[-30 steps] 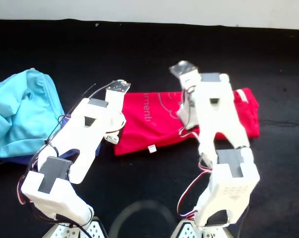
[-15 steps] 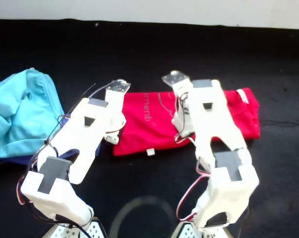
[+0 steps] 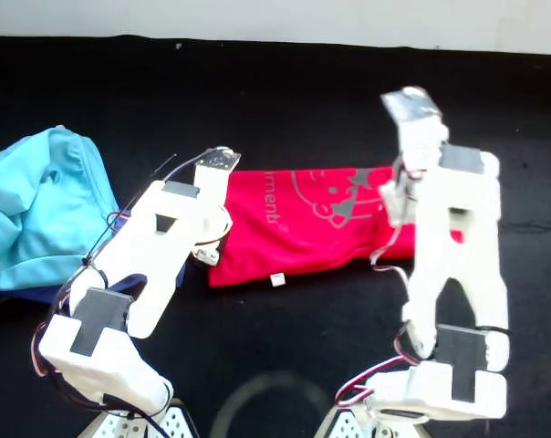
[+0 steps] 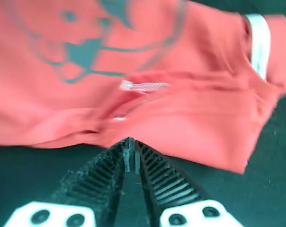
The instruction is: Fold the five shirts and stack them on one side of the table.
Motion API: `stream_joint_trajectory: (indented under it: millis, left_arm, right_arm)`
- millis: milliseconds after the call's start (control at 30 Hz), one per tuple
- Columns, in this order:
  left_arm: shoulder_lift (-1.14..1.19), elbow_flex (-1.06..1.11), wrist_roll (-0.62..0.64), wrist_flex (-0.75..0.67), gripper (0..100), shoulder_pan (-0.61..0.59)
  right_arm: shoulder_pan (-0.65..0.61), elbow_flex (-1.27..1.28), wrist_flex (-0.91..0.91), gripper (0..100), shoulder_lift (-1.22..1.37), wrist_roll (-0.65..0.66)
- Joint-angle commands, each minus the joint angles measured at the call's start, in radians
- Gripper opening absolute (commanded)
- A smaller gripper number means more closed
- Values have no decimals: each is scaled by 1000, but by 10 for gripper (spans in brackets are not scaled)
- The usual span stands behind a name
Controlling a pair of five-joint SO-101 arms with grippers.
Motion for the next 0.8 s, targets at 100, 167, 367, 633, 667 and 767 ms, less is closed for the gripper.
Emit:
stream_joint_trajectory:
  millis: [100, 167, 367, 633, 667, 767]
  left_arm:
    - [-4, -4, -2, -54, 8, -7]
    - [-4, -4, -2, -54, 8, -7]
    - [-4, -4, -2, -54, 8, -7]
    - [-4, -4, -2, -54, 8, -7]
    - [-4, -4, -2, -54, 8, -7]
    - [-4, -5, -2, -54, 8, -2]
  right_arm:
    - [120, 104, -271, 6, 48, -5]
    - [136, 87, -289, 6, 90, -5]
    - [140, 18, -289, 6, 240, -5]
    - [139, -90, -245, 6, 294, -11]
    - [136, -107, -225, 6, 285, -11]
    - [133, -156, -168, 6, 237, -12]
